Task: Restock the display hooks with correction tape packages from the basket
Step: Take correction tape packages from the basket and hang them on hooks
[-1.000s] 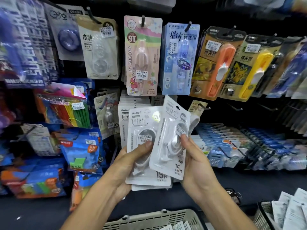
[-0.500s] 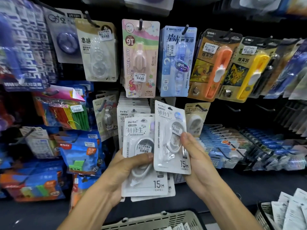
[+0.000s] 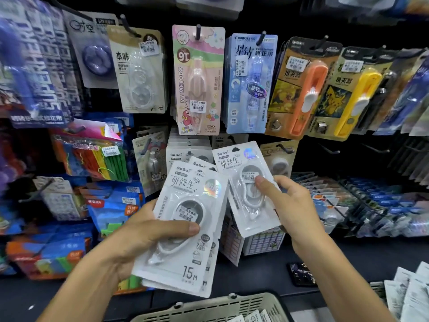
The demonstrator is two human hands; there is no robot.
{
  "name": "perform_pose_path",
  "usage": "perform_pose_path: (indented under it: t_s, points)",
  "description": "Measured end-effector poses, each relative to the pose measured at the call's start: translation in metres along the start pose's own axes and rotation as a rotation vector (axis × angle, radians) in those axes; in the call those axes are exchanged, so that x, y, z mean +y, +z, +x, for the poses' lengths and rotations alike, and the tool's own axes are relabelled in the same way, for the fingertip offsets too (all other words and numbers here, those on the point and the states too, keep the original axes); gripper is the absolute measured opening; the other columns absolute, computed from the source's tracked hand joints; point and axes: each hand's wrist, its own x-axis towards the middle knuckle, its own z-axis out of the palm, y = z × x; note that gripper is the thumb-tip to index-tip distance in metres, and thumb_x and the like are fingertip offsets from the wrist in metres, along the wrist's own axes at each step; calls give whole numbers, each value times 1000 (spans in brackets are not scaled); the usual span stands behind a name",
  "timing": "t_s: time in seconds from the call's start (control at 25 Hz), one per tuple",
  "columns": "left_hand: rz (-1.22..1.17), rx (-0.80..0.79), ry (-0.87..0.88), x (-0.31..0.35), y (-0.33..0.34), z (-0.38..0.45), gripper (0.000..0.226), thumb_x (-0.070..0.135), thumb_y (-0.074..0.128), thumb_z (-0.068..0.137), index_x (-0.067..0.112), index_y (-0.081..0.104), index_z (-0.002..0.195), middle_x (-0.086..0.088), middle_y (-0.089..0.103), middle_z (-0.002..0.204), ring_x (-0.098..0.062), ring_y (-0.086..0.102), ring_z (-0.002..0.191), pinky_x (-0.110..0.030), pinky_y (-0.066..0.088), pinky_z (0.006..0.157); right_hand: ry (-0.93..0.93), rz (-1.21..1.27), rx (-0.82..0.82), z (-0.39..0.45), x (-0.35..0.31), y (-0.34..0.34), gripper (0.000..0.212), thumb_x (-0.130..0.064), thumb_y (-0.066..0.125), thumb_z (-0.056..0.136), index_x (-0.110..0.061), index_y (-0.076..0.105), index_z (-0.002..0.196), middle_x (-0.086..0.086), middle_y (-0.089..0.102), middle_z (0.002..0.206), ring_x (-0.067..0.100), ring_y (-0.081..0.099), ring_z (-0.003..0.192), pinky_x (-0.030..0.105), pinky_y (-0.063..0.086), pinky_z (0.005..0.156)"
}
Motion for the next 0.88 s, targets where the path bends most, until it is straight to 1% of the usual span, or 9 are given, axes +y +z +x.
perform_pose_path:
  t_s: [0.08, 0.2, 0.28, 0.4, 0.48, 0.56, 0.68, 0.76, 0.88]
  points:
    - [11, -28, -2, 6, -7, -5, 59, 4, 93, 46, 11, 75, 102, -33, 72, 109, -50, 74, 90, -50, 63, 67, 32, 75, -10, -3, -2, -5, 15, -41, 77, 85, -27, 78, 82, 0, 79, 83, 14, 74, 65, 21, 50, 49]
    - [21, -42, -2, 11, -19, -10, 75, 1, 93, 47, 8, 67, 118, -34, 70, 113, -53, 72, 95, -52, 62, 70, 22, 90, 80, -4, -4, -11, 22, -39, 79, 84, -25, 74, 68, -3, 75, 70, 12, 68, 55, 20, 47, 45]
    - [4, -35, 23, 13, -23, -11, 80, 2, 94, 46, 9, 66, 120, -34, 70, 114, -53, 71, 96, -55, 62, 71, 7, 26, 139, -3, -1, -8, 20, -40, 79, 84, -24, 71, 74, -3, 75, 71, 13, 68, 56, 28, 49, 47]
    - [-40, 7, 129, 12, -14, -9, 67, 11, 99, 42, 12, 76, 105, -32, 72, 109, -47, 75, 90, -51, 62, 68, 105, 10, 121, -4, 8, 5, 23, -32, 74, 91, -30, 56, 105, -2, 71, 102, 20, 73, 69, 37, 57, 54]
    - [-87, 87, 211, 8, -4, -3, 57, 15, 93, 45, 13, 79, 101, -27, 75, 107, -42, 76, 88, -45, 63, 66, 133, -7, 96, -13, 12, 17, 32, -34, 69, 94, -38, 47, 116, -10, 59, 121, 17, 69, 93, 36, 57, 71]
    - [-128, 192, 262, 1, 8, 5, 66, 22, 91, 46, 12, 75, 109, -22, 77, 105, -38, 77, 89, -44, 63, 65, 2, -40, -23, -26, 12, 31, 30, -51, 70, 86, -43, 55, 111, -18, 61, 118, 8, 64, 104, 31, 53, 83]
    - [-124, 289, 331, -8, 23, 15, 63, 31, 93, 47, 21, 75, 107, -15, 79, 105, -36, 77, 93, -45, 64, 72, -94, -39, -307, -47, 9, 55, 52, -70, 78, 67, -39, 63, 106, -11, 72, 102, 4, 70, 93, 23, 56, 76]
    - [-99, 272, 358, -9, 28, 16, 54, 36, 94, 49, 30, 78, 101, -10, 79, 107, -32, 77, 96, -42, 64, 75, -89, -15, -272, -50, 10, 64, 57, -60, 85, 66, -32, 61, 109, -7, 76, 96, 7, 73, 87, 23, 56, 71]
    - [-59, 229, 386, -11, 28, 14, 53, 40, 93, 54, 32, 78, 104, -5, 79, 110, -24, 77, 98, -27, 61, 72, -24, 136, -216, -44, 8, 57, 34, -26, 79, 82, -16, 63, 110, 5, 77, 89, 19, 75, 81, 27, 58, 64]
